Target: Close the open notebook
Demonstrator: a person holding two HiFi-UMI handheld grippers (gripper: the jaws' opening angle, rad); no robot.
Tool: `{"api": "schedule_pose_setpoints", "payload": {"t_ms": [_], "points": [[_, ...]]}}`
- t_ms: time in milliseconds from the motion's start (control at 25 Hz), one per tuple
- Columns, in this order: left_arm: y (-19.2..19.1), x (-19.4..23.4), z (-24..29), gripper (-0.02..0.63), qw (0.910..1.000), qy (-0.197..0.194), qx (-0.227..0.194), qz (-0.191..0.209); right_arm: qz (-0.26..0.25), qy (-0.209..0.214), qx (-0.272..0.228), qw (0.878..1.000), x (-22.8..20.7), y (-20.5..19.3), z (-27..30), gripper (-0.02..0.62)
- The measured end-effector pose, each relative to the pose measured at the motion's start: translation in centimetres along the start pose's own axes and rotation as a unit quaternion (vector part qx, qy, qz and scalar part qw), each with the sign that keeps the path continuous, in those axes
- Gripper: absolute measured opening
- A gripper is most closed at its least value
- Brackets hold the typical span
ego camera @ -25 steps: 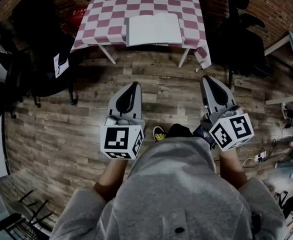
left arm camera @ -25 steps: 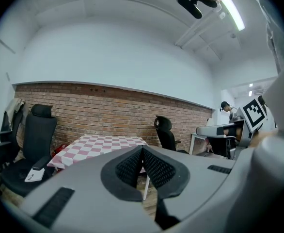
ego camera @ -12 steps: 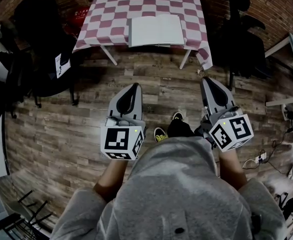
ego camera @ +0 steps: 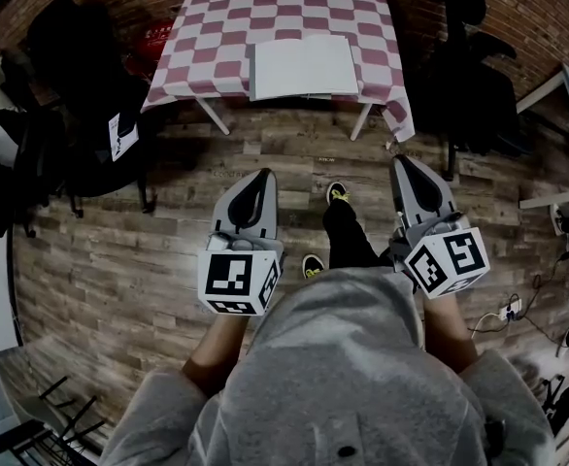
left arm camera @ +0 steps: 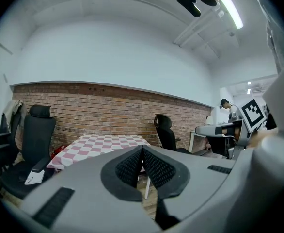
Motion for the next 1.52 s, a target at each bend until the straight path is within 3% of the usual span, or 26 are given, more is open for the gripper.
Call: {"api": "schedule_pose_setpoints", "payload": {"t_ms": [960,1520], "points": [[0.1,2.9,9.4,0.011,0.9999,0.001,0.016,-0.006,0.011,-0.007,0.008,1.000,-6.3,0.6,7.6,0.028],[-0.2,6.1,17.5,0.011,0.9981,0.018,0.056,-0.017,0.023,-0.004,0.056,0.998,-11.4,1.0,15.3,0.026]]}}
Point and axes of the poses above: the fingertips, and each gripper's own axes: z forward along the fingers, x to its left, y out of its top, the point moved 8 cm from there along -z, backward along the fingers, and after that the axes turned 5 degrees about z, right-handed, at the moved point
